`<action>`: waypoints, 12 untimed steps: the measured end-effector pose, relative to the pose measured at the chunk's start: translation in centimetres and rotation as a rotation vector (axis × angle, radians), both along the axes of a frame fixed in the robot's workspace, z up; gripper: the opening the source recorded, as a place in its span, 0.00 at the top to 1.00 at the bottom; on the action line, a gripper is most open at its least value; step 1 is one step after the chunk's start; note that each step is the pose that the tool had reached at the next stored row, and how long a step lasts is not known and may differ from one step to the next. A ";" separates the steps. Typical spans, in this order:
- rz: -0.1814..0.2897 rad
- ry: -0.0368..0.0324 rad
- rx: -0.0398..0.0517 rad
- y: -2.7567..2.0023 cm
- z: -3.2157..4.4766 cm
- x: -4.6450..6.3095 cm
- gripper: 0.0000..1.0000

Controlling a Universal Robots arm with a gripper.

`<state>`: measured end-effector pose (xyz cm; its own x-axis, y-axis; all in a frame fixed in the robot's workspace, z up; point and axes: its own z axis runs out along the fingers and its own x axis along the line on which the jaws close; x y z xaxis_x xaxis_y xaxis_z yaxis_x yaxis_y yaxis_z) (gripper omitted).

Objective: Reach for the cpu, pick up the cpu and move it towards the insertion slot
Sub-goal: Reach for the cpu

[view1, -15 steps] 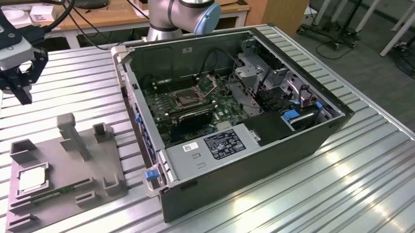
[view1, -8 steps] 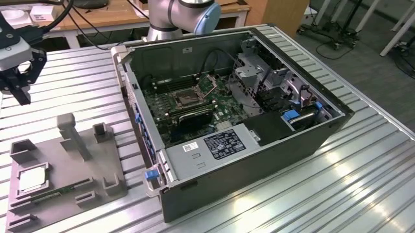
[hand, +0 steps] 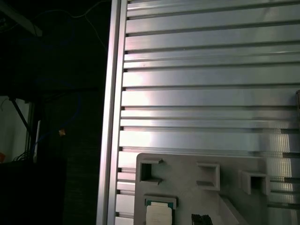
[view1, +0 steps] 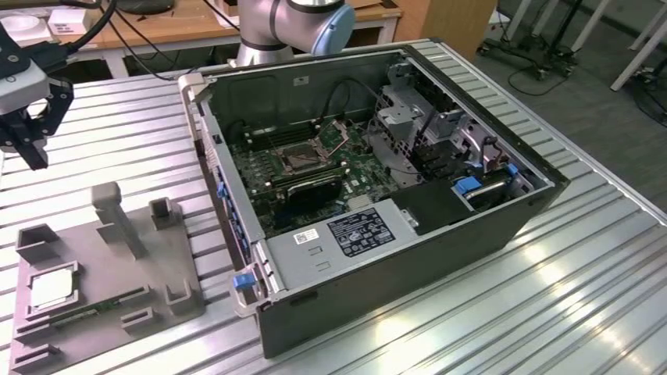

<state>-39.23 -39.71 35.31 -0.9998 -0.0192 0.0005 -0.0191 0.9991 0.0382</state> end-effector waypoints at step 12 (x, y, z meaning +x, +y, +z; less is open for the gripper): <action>0.000 0.0000 0.0000 0.00 -0.04 -0.1 0.89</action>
<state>-39.35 -39.71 35.27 -0.9998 -0.0191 0.0005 -0.0191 0.9991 0.0382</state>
